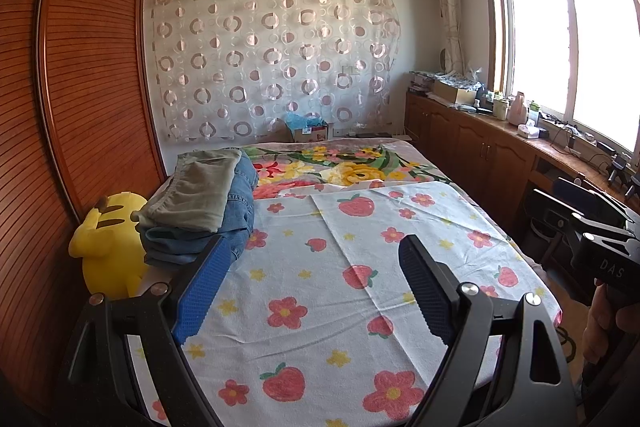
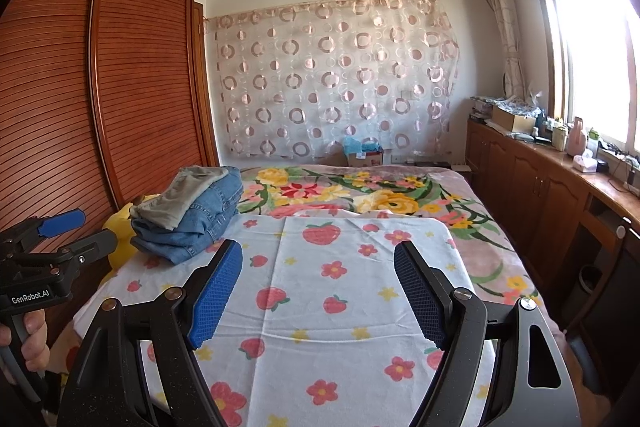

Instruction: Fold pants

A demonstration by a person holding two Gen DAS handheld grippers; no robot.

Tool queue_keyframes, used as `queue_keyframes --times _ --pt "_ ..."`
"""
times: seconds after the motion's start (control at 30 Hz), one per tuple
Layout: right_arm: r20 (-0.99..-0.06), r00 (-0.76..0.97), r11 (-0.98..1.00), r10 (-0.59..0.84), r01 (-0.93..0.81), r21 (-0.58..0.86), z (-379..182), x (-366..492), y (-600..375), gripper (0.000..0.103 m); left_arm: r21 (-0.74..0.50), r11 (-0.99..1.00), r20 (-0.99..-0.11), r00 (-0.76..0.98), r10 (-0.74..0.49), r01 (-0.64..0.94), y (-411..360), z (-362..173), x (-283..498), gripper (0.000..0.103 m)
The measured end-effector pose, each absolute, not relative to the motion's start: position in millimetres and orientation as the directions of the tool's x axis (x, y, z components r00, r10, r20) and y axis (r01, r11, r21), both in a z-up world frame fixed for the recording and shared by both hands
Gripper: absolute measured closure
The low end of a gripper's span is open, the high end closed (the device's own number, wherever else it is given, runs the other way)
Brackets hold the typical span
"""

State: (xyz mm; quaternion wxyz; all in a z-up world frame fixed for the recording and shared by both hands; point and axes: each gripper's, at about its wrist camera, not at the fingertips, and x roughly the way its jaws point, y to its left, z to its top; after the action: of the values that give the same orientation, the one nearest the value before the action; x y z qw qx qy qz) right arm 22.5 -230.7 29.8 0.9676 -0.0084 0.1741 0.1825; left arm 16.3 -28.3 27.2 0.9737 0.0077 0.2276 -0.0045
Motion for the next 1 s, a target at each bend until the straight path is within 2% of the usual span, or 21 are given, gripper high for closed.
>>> queue_keyframes --times 1.0 --pt "-0.337 0.876 0.935 0.345 -0.351 0.045 29.5 22.6 -231.5 0.023 0.012 1.0 -0.443 0.896 -0.005 0.012 -29.0 27.2 16.2 0.016"
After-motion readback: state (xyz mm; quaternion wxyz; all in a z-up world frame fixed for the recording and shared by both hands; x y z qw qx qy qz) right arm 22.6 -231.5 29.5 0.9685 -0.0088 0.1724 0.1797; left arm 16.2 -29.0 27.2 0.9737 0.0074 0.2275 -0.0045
